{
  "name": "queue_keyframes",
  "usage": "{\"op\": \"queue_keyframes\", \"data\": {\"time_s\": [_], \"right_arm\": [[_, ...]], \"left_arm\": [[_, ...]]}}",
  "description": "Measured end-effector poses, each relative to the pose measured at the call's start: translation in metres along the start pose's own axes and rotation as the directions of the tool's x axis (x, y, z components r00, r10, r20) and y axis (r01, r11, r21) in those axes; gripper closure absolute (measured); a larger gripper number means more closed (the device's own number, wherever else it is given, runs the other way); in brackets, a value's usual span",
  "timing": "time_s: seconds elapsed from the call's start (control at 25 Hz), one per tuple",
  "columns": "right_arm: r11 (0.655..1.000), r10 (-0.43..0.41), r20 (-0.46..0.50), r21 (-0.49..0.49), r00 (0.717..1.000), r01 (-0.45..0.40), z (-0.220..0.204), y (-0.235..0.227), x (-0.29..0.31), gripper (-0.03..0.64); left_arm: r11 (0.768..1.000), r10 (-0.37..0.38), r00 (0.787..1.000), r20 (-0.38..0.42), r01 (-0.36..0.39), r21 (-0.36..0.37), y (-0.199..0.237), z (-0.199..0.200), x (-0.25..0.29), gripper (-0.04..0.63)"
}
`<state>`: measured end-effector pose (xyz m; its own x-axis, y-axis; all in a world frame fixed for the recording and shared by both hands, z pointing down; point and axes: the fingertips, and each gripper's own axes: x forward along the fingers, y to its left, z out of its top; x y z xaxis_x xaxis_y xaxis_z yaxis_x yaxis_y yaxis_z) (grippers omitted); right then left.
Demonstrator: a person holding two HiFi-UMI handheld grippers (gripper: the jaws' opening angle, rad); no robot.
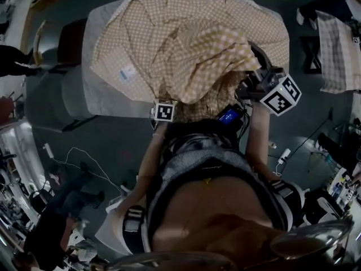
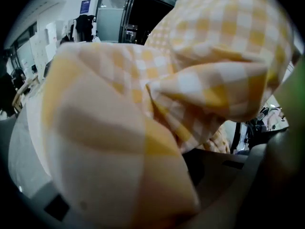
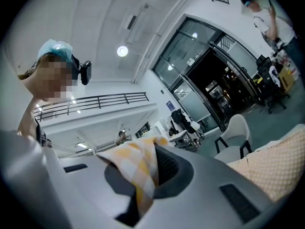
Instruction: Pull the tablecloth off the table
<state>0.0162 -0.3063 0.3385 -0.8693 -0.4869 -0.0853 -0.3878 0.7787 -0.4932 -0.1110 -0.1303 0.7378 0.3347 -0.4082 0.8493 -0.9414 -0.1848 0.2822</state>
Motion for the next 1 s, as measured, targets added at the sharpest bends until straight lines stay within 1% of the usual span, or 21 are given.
{"op": "queue_keyframes", "data": {"time_s": [0.04,0.12,0.2,0.28,0.36,0.44,0.6,0.68,0.84,0.92,1.0], "right_arm": [[1.0,-0.003,0.002,0.0,1.0,0.003,0.0,-0.001,-0.001,0.551],[1.0,-0.012,0.002,-0.005,1.0,0.012,0.0,-0.002,-0.003,0.551],[0.999,-0.027,-0.012,-0.027,1.0,0.026,-0.001,-0.002,-0.006,0.551],[0.998,-0.042,-0.034,-0.058,0.999,0.04,-0.005,-0.001,-0.008,0.551],[0.996,-0.052,-0.051,-0.08,0.997,0.048,-0.01,0.0,-0.009,0.551],[0.995,-0.056,-0.061,-0.089,0.997,0.051,-0.014,0.0,-0.009,0.551],[0.996,-0.043,-0.052,-0.081,0.998,0.038,-0.014,0.004,-0.008,0.551],[0.998,-0.012,-0.034,-0.06,0.999,0.01,-0.01,0.008,-0.005,0.551],[0.996,0.081,0.048,0.021,0.996,-0.082,0.008,0.016,0.003,0.551],[0.993,0.113,0.07,0.021,0.991,-0.115,0.018,0.022,0.006,0.551],[0.991,0.137,0.069,-0.01,0.988,-0.136,0.025,0.032,0.01,0.551]], "left_arm": [[1.0,-0.019,1.0,0.024,0.019,-0.005,-0.002,0.006,-0.006,0.538],[0.999,-0.048,0.995,0.085,0.047,0.008,-0.005,0.02,-0.022,0.542],[0.998,-0.065,0.985,0.161,0.061,0.026,-0.012,0.043,-0.04,0.545],[0.997,-0.066,0.972,0.226,0.053,0.062,-0.019,0.066,-0.057,0.546],[0.993,-0.065,0.96,0.272,0.036,0.109,-0.024,0.084,-0.071,0.546],[0.989,-0.082,0.945,0.317,0.037,0.143,-0.031,0.105,-0.086,0.546],[0.979,-0.126,0.906,0.405,0.047,0.198,-0.045,0.15,-0.126,0.548],[0.978,-0.145,0.876,0.46,0.057,0.2,-0.052,0.173,-0.147,0.548],[0.97,-0.193,0.799,0.57,0.067,0.235,-0.065,0.22,-0.184,0.548],[0.964,-0.225,0.755,0.616,0.079,0.256,-0.075,0.242,-0.203,0.548],[0.952,-0.259,0.72,0.644,0.077,0.296,-0.088,0.26,-0.222,0.548]]}}
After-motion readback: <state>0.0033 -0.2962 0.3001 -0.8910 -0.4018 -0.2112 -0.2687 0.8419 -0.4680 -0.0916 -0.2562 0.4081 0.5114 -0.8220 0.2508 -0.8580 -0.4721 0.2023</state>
